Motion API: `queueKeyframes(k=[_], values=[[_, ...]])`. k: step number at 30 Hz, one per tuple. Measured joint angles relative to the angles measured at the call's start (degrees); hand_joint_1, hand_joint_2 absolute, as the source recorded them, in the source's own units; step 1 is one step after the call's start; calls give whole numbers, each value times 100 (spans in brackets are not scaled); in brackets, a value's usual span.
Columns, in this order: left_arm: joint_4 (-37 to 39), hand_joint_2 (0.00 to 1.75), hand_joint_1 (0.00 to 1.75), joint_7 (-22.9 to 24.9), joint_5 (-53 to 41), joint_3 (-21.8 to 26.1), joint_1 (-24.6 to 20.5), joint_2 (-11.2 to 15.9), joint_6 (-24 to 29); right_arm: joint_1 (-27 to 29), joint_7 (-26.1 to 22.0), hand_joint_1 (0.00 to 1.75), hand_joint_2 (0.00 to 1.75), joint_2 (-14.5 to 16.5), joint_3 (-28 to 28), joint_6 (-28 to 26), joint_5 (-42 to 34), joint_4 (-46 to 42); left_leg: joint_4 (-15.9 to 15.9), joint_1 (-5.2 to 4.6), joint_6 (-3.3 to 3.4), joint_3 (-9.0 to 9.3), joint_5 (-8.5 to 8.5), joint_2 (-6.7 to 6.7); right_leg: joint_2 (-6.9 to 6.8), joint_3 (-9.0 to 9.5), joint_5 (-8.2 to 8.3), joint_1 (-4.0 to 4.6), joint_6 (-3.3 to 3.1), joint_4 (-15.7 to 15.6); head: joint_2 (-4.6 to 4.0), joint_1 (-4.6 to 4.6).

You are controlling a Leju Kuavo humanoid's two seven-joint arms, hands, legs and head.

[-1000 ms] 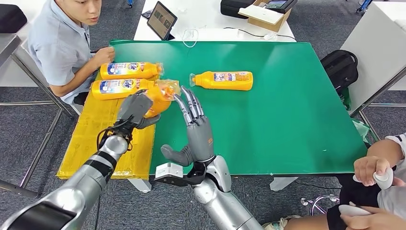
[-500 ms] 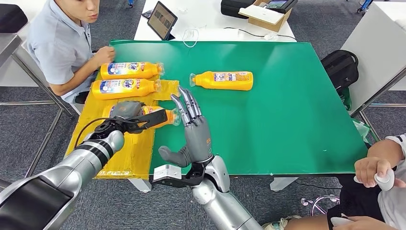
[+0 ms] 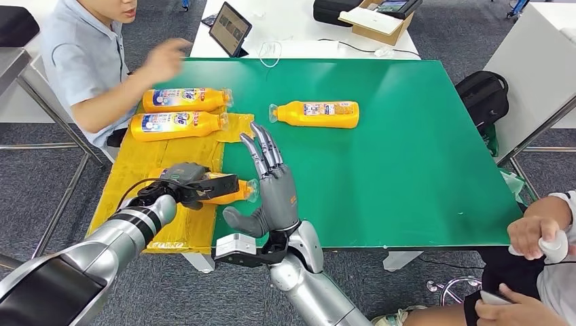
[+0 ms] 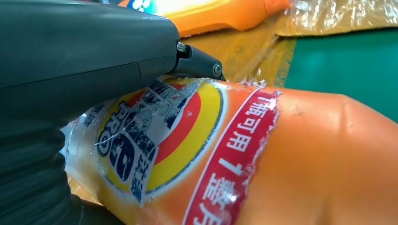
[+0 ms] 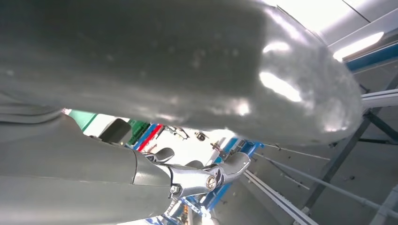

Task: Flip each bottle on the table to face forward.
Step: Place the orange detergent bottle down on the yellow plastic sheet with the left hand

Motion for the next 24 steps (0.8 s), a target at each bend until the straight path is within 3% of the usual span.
queueKeyframes(k=[1,6,15,19,22,24], values=[[0,175,1,-37,36,4,12,-5,-47,-4,-1,0,0,0,16,0,-54,0,0,0,0,0,0,0,0,0,0,0,0,0,0,0],[-2,175,0,-548,691,248,80,-52,-508,-31,-1,0,0,-2,156,0,-486,-2,0,0,0,1,0,-1,-1,2,0,0,0,0,0,0],[-240,175,0,-1700,2071,1337,356,-101,-1137,-29,-1,0,0,-109,724,0,-1660,-138,0,0,0,4,0,0,0,3,0,0,0,0,0,-1],[-409,175,0,-1965,2362,1735,558,-85,-1122,27,-1,0,175,-206,912,0,-1924,-264,0,0,0,4,0,0,0,3,0,0,0,0,0,-1],[-768,175,0,-2288,2698,2049,895,-69,-747,187,0,0,175,-281,941,0,-1822,-438,0,0,0,3,-1,1,0,1,-1,0,0,0,0,-1],[-1272,175,0,-2465,3065,2346,1251,-60,-568,361,0,0,175,-341,896,0,-1363,-575,0,0,0,3,-2,1,0,-1,-2,0,-1,-1,0,-1]])
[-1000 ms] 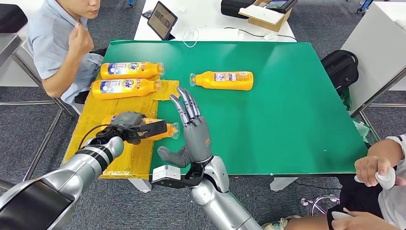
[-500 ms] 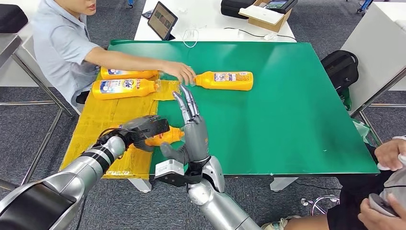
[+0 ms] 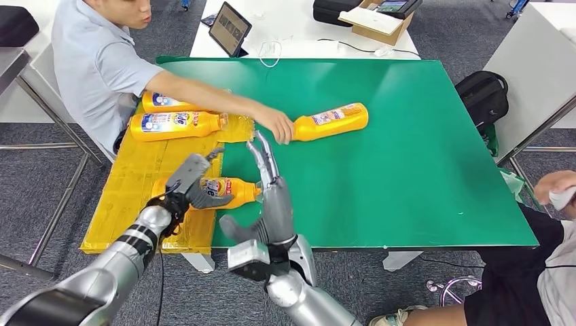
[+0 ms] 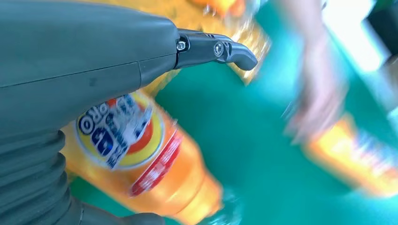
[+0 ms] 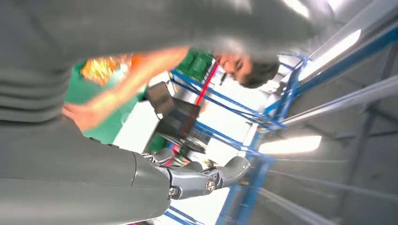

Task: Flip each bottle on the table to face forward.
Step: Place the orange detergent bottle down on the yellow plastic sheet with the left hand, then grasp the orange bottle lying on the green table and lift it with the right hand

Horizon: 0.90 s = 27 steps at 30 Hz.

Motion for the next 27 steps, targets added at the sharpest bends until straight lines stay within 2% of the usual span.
queueKeyframes(k=[4,8,11,15,19,22,27], values=[[-1052,175,0,-57,525,491,698,7,68,305,1,0,175,-84,-224,0,1053,-102,-1,0,-1,-6,-3,0,0,-5,-2,0,-1,-2,0,-1],[-2303,175,0,-48,986,925,1502,-12,391,507,52,0,175,-177,-690,0,2143,171,-2,-1,-2,-6,-5,2,1,-7,-3,0,-2,-4,0,-1],[-3189,175,0,20,1141,1154,2084,-36,560,666,58,0,175,-272,-1123,0,2526,359,-1,-1,-2,-7,-5,-2,0,-7,-3,0,-2,-5,0,0],[-3854,175,0,72,1184,1291,2473,-52,620,739,91,0,175,-353,-1421,0,2640,491,-1,-1,-2,-7,-4,0,0,-7,-3,0,-2,-5,0,0],[-4293,175,0,143,1312,1392,2745,-92,841,882,337,0,175,-373,-1767,-1,3418,442,-1,0,-2,-5,-4,0,0,-6,-3,0,-2,-5,0,-1],[-4734,175,0,173,1269,1445,3085,-117,1131,1041,668,0,175,-475,-2137,-2,3913,233,-1,-1,-1,-7,-4,0,0,-7,-3,0,-2,-5,0,-2],[-5430,175,0,186,865,1489,3536,-149,1438,975,1839,0,175,-979,-2274,21,4103,158,-1,-6,2,-12,-6,-2,0,-6,-3,-3,-1,-10,0,1]])
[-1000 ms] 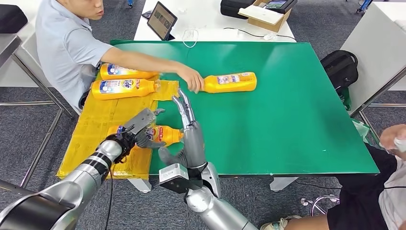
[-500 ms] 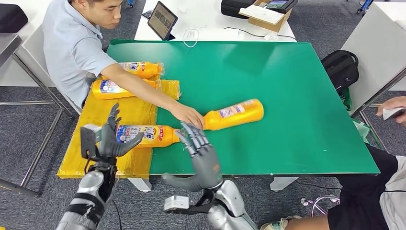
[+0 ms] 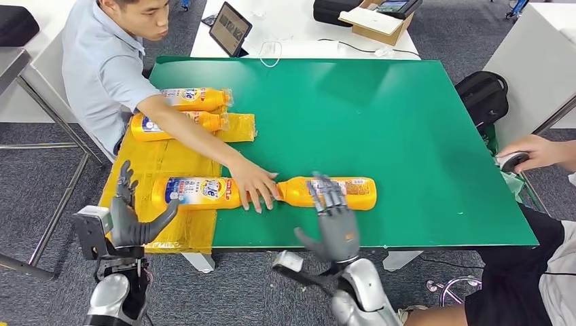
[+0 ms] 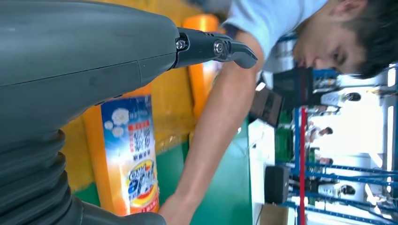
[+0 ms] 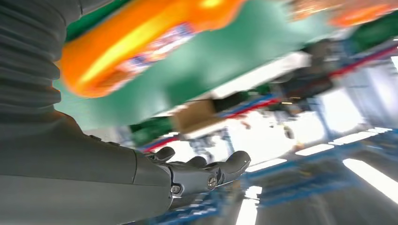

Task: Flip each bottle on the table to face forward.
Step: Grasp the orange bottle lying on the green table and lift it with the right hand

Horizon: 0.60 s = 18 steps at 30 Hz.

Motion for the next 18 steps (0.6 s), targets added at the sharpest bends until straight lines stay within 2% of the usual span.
queueKeyframes(k=[2,6,12,18], values=[[-201,175,0,0,-138,-11,70,-17,56,-155,239,0,175,-204,28,76,-171,132,0,-3,1,0,1,0,0,0,2,-1,2,-1,0,-1],[-415,175,0,2,-196,-73,95,-51,64,-450,312,0,175,-442,81,162,-403,465,0,-3,3,2,6,0,0,1,6,-1,6,-1,0,-2],[-481,175,0,73,-225,-150,85,-74,62,-867,626,0,175,-573,136,425,-488,1104,0,0,2,3,8,2,1,0,8,1,6,1,0,-3],[-487,175,0,153,-262,-212,71,-85,63,-1357,966,0,175,-684,140,392,-406,1904,1,-2,3,2,8,1,0,0,8,-1,6,1,0,-2]])
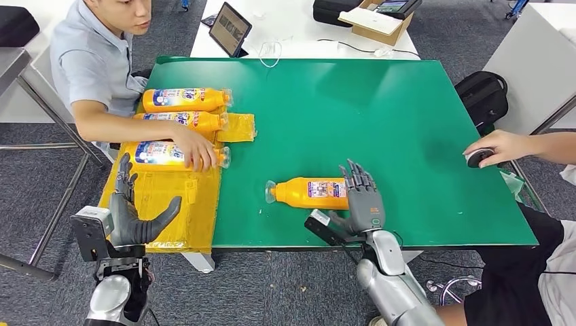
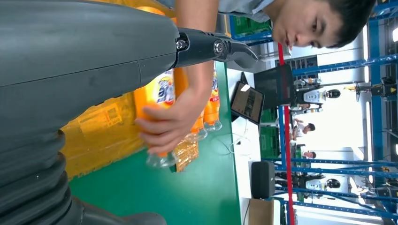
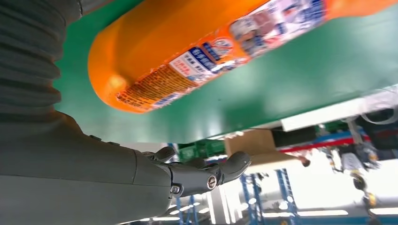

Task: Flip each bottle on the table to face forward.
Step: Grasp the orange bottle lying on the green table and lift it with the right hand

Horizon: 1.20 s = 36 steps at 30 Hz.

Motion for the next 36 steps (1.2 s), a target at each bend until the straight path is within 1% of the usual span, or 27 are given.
queueKeyframes(k=[3,7,15,18,23,30,31,34,35,36], values=[[3,175,0,29,-23,-43,-21,0,-4,-193,76,0,175,-64,-9,65,-26,325,0,-2,0,-1,0,0,0,0,0,-1,0,0,0,0],[69,175,0,78,-13,-99,-141,0,-55,-570,79,0,175,-113,-50,424,-107,853,0,-2,1,-1,1,0,0,-1,2,-1,2,0,0,-1],[281,175,0,170,45,-225,-340,0,-150,-1219,293,0,175,-104,-53,972,87,1766,1,-1,3,0,4,1,0,0,4,0,3,1,0,-1],[357,175,0,187,67,-245,-401,0,-185,-1381,204,0,175,-98,-53,1161,68,1974,1,-1,4,0,4,1,0,-1,4,0,3,1,0,-1],[586,175,0,182,152,-324,-608,0,-278,-1576,-143,0,175,-59,-49,1419,44,2219,1,-1,4,0,4,0,0,0,4,0,3,1,0,-1],[860,175,0,130,259,-379,-820,-4,-356,-1772,-258,0,175,20,75,1722,129,2445,1,0,3,5,5,3,2,0,12,2,-9,1,0,0],[885,175,0,125,264,-382,-839,-4,-360,-1790,-261,23,175,29,84,1734,138,2466,1,0,3,6,5,3,2,0,14,2,-10,1,0,0],[948,175,0,120,272,-386,-882,-4,-363,-1826,-274,146,175,45,91,1761,145,2517,1,0,3,6,5,4,2,1,14,2,-10,1,0,0],[966,175,0,118,275,-388,-896,-4,-364,-1836,-291,166,175,47,91,1789,143,2533,1,0,3,6,5,4,2,1,14,2,-10,1,0,0],[984,175,0,114,279,-392,-910,-4,-366,-1845,-314,169,175,49,91,1829,138,2549,1,0,3,6,5,4,2,1,14,2,-10,1,0,0]])
